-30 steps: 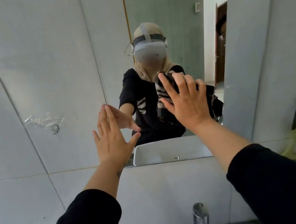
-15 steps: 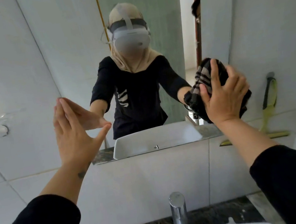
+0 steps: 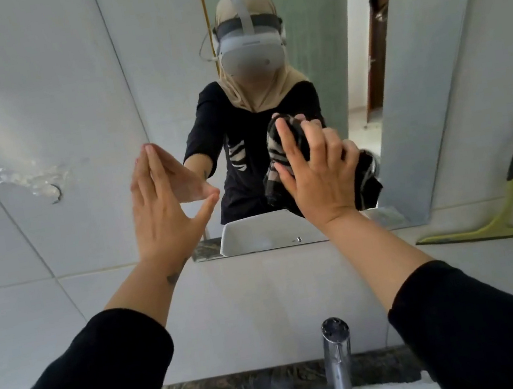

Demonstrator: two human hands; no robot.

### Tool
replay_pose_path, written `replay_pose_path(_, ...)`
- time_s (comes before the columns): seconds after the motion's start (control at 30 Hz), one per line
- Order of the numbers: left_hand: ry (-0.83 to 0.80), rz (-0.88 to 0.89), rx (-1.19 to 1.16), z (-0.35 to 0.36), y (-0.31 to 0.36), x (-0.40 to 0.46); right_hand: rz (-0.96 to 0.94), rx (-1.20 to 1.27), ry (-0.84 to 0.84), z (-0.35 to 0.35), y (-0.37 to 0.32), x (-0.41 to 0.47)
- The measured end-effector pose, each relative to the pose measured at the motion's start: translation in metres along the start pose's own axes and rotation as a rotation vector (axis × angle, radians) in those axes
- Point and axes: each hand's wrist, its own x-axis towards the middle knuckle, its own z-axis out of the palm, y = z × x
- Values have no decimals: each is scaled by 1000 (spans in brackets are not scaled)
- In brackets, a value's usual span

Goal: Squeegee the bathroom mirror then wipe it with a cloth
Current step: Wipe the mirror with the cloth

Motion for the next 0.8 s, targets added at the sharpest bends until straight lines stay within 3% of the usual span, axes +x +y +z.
replay_pose_path(0.23,-10,24,46,1,-32,-23,-293,75,-30,5,-93,-1)
replay_pose_path(0.4,-57,-6,0,7,-41,-39,-427,47,-35,7,-112,-26)
replay_pose_path(0.6,-115,-34,-59,24,-30,-56,-583,26,-84,6,-56,-64)
replay_pose_path(0.8,-139,-120,-111,39,-11,-65,-302,-69,-141,0,48,-82)
